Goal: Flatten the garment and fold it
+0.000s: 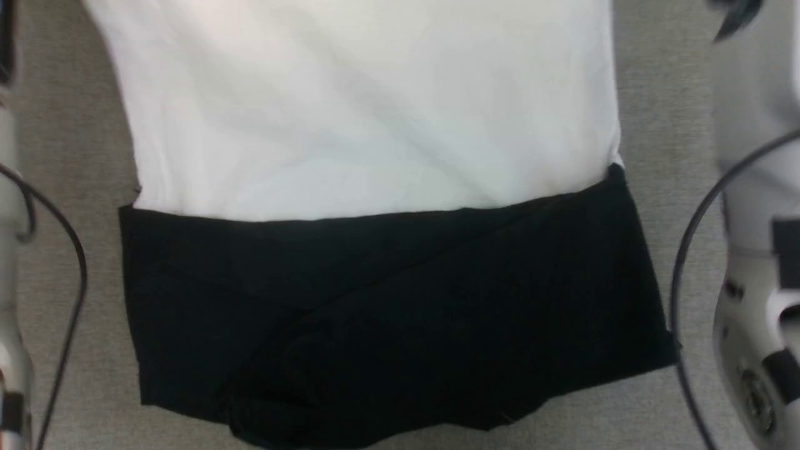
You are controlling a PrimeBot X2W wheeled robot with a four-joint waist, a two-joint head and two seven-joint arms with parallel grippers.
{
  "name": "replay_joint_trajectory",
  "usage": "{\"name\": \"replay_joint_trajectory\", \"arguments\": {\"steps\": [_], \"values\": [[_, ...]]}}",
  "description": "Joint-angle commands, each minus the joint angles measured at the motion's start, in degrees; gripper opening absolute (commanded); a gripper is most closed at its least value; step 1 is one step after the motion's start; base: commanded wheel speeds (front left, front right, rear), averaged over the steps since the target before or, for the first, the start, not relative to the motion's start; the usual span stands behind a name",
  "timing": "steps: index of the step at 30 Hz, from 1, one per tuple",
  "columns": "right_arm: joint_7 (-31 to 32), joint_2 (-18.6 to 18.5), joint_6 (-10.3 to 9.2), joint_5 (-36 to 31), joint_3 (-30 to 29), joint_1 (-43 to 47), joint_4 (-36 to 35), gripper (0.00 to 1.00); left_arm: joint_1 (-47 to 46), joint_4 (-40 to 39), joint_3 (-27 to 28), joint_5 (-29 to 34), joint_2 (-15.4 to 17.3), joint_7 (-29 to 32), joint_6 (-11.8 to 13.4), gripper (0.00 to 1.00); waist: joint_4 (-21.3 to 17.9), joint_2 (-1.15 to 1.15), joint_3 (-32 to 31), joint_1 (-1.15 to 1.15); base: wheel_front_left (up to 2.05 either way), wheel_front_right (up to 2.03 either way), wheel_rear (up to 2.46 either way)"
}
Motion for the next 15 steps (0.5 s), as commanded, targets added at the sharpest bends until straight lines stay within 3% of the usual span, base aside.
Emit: {"name": "replay_joint_trajectory", "arguments": {"steps": [1, 9, 15], "values": [[-1.3, -0.1, -0.09, 0.9, 1.0, 2.8, -0.7, 0.00, 3.1, -0.1, 0.0, -1.1, 0.4, -0.8, -0.4, 0.00, -0.7, 0.65, -5.9, 0.00, 0.00, 0.00, 0.00], [-5.2, -4.2, -0.09, 6.4, 6.9, 19.8, -9.4, 0.00, 23.1, -9.2, -0.1, -4.3, -0.1, -3.8, 0.1, 0.00, 0.2, 0.65, -18.6, 0.00, 0.00, 0.00, 0.00], [-4.5, -7.7, -0.09, 9.9, 6.3, 35.1, -18.5, 0.00, 41.0, -20.8, -0.6, -6.6, -0.2, -3.2, 1.8, 0.00, 1.3, 0.65, -26.1, 0.00, 0.00, 0.00, 0.00]]}}
